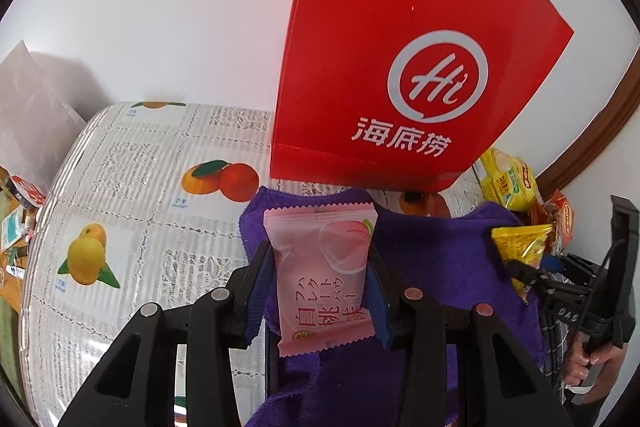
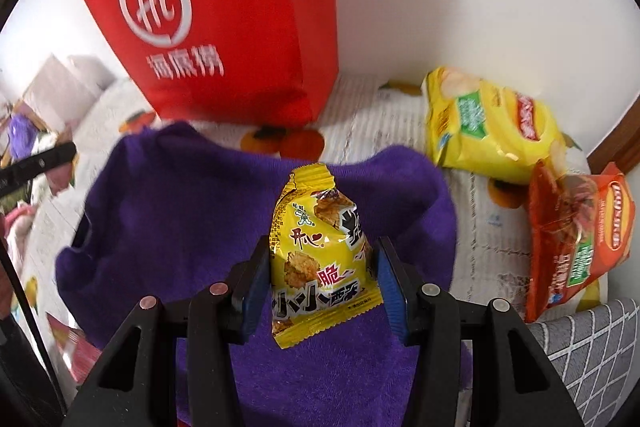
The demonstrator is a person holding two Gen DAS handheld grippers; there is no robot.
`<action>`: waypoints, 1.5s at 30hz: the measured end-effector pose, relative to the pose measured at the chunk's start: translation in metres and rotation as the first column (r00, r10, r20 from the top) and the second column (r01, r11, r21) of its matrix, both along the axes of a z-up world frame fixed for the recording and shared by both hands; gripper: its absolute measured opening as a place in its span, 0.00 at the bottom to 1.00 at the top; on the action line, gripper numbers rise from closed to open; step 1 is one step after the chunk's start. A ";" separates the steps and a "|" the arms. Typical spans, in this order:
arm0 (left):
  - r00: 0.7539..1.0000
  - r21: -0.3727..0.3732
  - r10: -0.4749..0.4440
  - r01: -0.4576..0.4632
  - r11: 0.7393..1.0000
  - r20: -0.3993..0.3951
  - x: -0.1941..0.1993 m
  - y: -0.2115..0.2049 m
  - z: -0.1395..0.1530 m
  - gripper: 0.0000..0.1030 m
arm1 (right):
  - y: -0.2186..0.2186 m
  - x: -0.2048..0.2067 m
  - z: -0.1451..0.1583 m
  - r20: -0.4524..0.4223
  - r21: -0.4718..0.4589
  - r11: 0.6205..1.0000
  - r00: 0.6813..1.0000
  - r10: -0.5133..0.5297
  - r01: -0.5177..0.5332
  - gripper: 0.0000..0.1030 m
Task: Organize snacks
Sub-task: 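Carry the pink packet with left while right lowers the yellow bag onto the purple towel, then lower the pink peach packet onto the purple towel and open the left gripper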
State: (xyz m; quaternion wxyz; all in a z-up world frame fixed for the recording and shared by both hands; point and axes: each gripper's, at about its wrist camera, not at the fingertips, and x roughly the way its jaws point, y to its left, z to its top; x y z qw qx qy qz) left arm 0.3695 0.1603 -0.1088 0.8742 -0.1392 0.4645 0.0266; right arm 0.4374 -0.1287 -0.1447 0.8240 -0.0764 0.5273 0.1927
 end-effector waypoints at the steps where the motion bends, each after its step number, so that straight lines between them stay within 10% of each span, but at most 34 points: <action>1: 1.000 -0.001 -0.001 0.001 1.000 -0.002 0.000 0.000 -0.001 0.40 | 0.001 0.002 -0.004 -0.006 -0.016 1.000 1.000 -0.003 0.003 0.49; 13: 0.999 -0.002 -0.005 0.005 1.000 -0.036 0.005 -0.003 -0.014 0.40 | 0.003 0.006 -0.021 -0.067 -0.052 0.999 0.998 0.012 -0.015 0.59; 45: 0.996 -0.154 -0.053 0.041 0.987 -0.074 0.023 -0.009 -0.048 0.40 | 0.003 -0.015 0.043 0.127 -0.014 1.000 0.992 0.007 -0.006 0.61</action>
